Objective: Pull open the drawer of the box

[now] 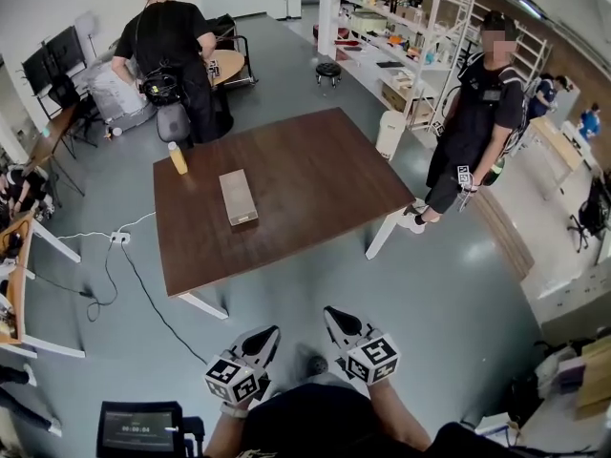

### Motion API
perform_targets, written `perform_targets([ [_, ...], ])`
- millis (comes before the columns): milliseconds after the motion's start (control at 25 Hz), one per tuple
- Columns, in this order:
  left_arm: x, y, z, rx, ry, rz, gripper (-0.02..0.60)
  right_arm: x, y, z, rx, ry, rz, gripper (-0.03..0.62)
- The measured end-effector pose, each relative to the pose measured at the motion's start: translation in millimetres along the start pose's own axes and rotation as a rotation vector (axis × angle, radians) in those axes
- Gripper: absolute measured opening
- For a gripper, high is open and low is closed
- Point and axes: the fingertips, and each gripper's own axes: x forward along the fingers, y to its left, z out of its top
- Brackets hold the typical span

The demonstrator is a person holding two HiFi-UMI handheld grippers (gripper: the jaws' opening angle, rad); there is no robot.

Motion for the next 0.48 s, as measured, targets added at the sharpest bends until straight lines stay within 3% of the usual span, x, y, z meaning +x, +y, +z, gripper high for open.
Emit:
perform_targets([
  [320, 73, -17, 1, 0.018, 0.008, 0.024, 0.005, -14, -78, 0, 0.05, -0.01, 0.0, -0.015],
  [480, 85, -25, -3, 0.031, 0.022, 0.035, 0.005, -22, -100, 2, 0.168, -0.029, 0.021, -0.015],
])
